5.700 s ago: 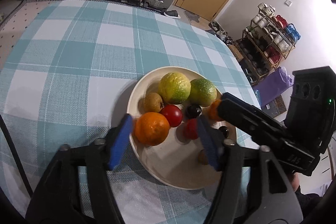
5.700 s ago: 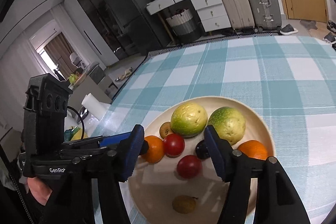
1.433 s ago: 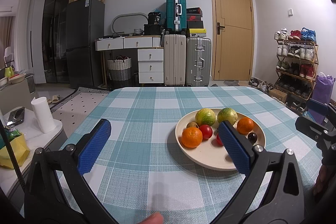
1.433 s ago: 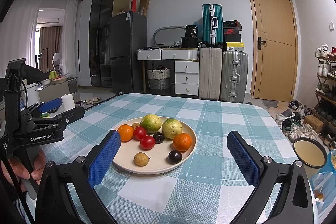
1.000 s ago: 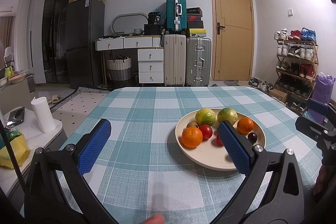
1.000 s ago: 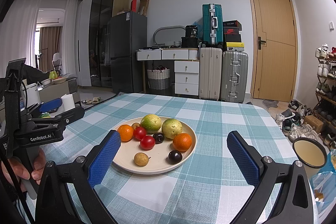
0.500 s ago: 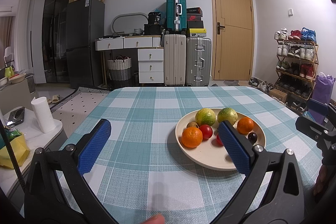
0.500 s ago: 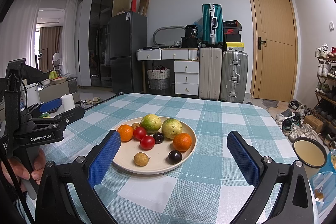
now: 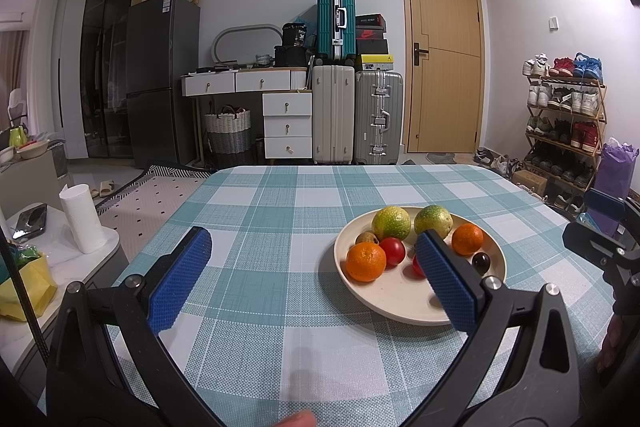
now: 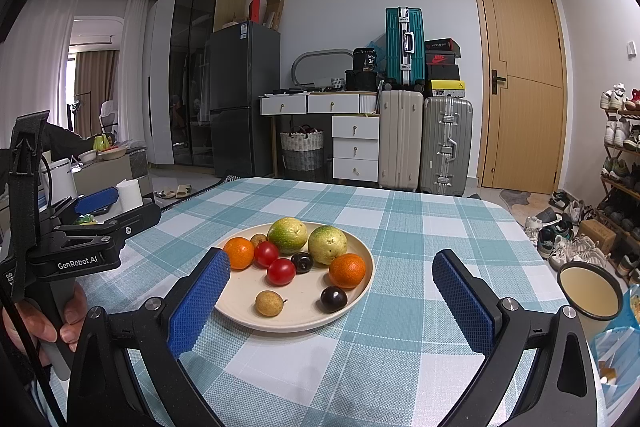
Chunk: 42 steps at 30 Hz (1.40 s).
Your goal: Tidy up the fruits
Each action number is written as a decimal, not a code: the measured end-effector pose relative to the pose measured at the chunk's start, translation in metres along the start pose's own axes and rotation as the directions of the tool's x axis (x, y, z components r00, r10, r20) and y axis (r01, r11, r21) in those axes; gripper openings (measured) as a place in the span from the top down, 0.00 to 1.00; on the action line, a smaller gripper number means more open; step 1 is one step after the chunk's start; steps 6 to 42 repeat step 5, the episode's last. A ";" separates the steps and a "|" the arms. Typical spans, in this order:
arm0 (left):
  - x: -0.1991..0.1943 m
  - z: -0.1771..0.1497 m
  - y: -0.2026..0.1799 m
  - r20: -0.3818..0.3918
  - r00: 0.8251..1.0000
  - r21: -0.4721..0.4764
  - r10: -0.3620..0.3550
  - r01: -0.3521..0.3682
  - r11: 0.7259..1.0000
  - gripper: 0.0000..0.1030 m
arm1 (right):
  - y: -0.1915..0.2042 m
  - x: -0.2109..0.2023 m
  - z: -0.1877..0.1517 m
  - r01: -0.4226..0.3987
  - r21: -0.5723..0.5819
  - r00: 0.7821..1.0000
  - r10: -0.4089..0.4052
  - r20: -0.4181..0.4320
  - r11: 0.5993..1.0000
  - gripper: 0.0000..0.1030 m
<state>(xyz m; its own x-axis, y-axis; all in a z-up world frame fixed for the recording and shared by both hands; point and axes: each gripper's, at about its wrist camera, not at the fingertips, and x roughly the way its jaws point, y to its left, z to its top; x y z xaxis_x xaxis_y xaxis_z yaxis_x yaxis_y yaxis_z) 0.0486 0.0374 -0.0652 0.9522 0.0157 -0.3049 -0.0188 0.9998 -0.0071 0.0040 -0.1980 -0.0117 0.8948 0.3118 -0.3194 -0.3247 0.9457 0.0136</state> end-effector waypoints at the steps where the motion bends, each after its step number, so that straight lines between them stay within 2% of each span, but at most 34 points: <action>1: 0.001 0.000 0.000 0.000 1.000 0.000 0.000 0.000 1.000 0.01 | 0.000 0.000 0.000 0.000 0.000 1.000 0.000 0.000 1.000 0.00; 42: 0.001 0.000 0.000 0.001 1.000 -0.001 0.000 0.000 1.000 0.01 | 0.000 0.000 0.000 0.000 0.000 1.000 0.000 0.000 1.000 0.00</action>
